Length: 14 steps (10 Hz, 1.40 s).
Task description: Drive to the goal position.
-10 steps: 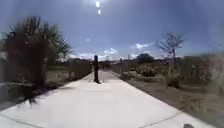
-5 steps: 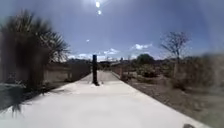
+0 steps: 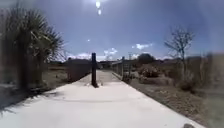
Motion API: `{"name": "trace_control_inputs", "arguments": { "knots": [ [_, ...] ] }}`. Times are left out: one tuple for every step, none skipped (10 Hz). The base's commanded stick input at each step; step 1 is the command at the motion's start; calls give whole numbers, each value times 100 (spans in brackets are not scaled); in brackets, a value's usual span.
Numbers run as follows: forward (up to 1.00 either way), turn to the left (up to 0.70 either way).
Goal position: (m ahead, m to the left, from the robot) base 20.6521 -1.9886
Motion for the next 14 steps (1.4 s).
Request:
{"name": "trace_control_inputs", "arguments": {
  "knots": [
    [70, 0],
    [70, 0],
    [70, 0],
    [70, 0],
    [70, 0],
    [70, 0],
    [70, 0],
    [70, 0],
    [70, 0],
    [70, 0],
    [70, 0],
    [70, 0],
    [70, 0],
    [70, 0]
  ]
}}
